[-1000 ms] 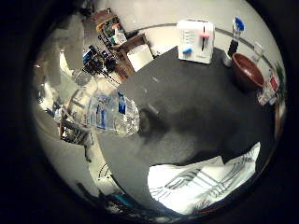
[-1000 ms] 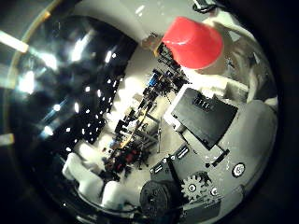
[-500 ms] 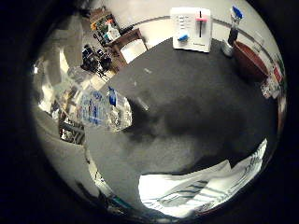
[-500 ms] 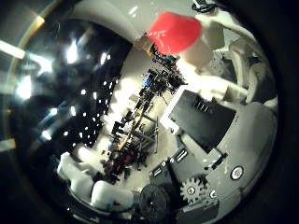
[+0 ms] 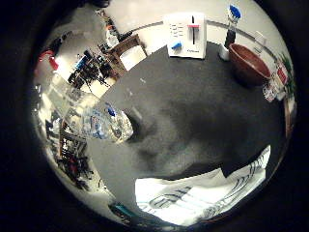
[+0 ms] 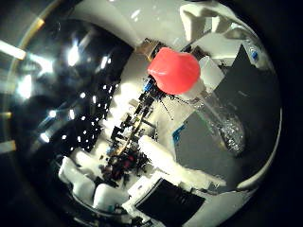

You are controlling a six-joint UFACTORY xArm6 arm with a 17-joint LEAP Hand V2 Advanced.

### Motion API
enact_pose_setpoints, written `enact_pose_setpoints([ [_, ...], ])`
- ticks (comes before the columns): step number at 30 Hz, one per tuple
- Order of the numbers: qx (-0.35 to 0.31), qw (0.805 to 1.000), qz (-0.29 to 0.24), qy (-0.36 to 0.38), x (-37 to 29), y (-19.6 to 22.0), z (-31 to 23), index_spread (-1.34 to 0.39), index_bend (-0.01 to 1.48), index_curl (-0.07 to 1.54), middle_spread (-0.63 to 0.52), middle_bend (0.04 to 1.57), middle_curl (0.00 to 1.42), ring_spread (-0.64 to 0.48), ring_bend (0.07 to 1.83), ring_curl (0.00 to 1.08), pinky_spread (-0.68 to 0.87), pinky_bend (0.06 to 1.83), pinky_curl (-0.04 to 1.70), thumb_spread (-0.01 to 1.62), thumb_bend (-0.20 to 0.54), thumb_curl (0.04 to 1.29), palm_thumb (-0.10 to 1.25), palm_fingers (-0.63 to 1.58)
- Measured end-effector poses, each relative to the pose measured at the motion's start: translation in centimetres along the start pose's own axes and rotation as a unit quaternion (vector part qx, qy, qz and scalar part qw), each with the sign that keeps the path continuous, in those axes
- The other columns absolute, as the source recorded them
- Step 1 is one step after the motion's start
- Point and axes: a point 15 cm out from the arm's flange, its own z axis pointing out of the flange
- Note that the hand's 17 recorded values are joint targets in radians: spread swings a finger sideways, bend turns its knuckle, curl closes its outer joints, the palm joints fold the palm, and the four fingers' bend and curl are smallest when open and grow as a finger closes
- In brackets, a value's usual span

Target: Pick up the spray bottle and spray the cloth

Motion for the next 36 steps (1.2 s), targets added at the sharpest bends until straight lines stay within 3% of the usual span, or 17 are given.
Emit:
enact_pose_setpoints([
  [5,-0.02,0.999,-0.012,0.025,-0.4,0.2,-0.6,-0.5,0.46,0.43,-0.19,0.5,0.35,0.08,0.77,0.19,0.52,1.09,0.4,0.96,-0.037,0.42,0.34,0.33],
  [14,-0.084,0.994,-0.015,0.071,-1.4,1.8,-4.5,-0.49,0.41,0.4,-0.17,0.4,0.33,0.16,0.69,0.14,0.61,1.03,0.3,0.95,-0.03,0.41,0.36,0.37],
  [27,-0.112,0.965,-0.027,0.235,-1.2,1.6,-19.7,-0.54,0.35,0.38,-0.17,0.31,0.32,0.15,0.63,0.1,0.63,0.97,0.18,0.94,-0.031,0.42,0.42,0.46],
  [36,-0.046,0.943,-0.027,0.328,-3.8,-0.1,-31.4,-0.55,0.3,0.37,-0.16,0.25,0.31,0.16,0.59,0.09,0.63,0.96,0.12,0.95,-0.03,0.43,0.43,0.48],
])
